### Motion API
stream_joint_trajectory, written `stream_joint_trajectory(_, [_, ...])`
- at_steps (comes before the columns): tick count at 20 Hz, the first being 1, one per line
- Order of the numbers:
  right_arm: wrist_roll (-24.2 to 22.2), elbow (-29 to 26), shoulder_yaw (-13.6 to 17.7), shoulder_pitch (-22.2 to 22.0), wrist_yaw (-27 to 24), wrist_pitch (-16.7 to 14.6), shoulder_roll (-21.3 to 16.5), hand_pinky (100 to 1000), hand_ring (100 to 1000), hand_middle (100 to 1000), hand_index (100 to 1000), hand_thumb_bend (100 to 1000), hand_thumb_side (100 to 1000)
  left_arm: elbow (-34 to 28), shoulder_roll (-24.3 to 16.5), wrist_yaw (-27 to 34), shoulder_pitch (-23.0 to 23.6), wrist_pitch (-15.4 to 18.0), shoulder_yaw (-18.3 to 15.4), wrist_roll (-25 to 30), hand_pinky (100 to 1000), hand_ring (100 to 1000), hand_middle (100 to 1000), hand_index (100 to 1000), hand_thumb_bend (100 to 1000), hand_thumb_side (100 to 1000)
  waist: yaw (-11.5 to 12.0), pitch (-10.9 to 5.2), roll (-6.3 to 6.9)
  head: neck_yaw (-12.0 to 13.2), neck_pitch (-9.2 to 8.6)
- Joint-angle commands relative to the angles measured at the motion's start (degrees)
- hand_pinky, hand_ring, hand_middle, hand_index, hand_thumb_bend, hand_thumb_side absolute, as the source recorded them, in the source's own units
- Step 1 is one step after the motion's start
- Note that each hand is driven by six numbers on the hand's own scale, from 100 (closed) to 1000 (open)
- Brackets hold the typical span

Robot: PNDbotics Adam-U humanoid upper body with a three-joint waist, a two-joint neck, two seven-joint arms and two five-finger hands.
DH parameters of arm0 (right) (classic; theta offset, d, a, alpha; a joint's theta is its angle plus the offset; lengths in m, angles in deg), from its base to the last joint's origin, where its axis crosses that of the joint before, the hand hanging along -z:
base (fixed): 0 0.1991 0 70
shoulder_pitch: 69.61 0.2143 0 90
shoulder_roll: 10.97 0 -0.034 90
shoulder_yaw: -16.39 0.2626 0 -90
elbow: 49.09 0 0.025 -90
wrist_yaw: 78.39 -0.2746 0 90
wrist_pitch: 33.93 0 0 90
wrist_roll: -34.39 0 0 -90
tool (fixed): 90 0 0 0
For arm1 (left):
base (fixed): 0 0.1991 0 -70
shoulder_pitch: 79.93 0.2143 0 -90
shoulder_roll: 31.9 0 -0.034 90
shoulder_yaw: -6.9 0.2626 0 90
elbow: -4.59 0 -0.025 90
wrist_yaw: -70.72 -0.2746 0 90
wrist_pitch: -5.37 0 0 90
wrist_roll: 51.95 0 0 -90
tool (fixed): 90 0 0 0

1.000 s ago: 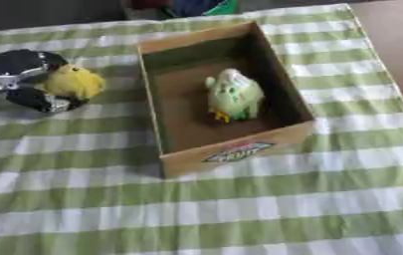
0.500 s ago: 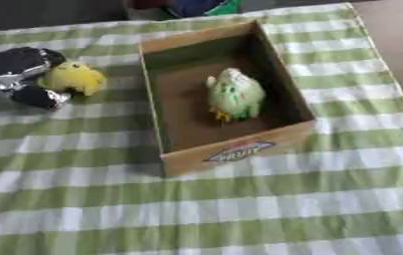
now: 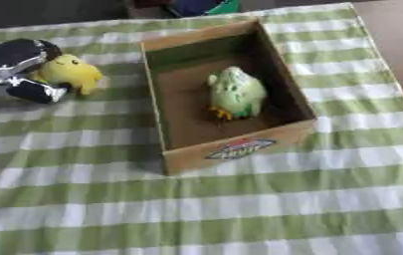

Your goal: Pick up objects on the table and place them in the box.

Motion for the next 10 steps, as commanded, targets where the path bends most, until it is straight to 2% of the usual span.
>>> stream_joint_trajectory(1, [-0.11, -1.11, 0.48, 0.35, -0.23, 0.13, -0.7, 773, 651, 510, 808, 100, 849, -2.85, -1.93, 1.41, -0.9, -1.03, -0.45, -0.26, 507, 733, 648, 728, 100, 244, 0.17, -1.93, -0.33, -0.16, 0.52])
stream_joint_trajectory(4, [-0.13, -1.11, 0.41, 0.36, -0.27, 0.14, -0.62, 772, 651, 510, 808, 100, 850, -4.41, -2.05, 2.0, -0.78, -1.68, -0.16, -0.74, 500, 728, 638, 720, 100, 246, 0.32, -2.25, -0.49, -0.25, 0.84])
stream_joint_trajectory(10, [0.0, -1.11, 0.4, 0.29, -0.28, 0.08, -0.42, 772, 653, 512, 808, 100, 853, -8.48, -1.5, 5.21, -1.1, -4.19, 0.04, -2.6, 450, 656, 563, 637, 100, 259, 0.47, -3.05, -0.83, -0.31, 1.1])
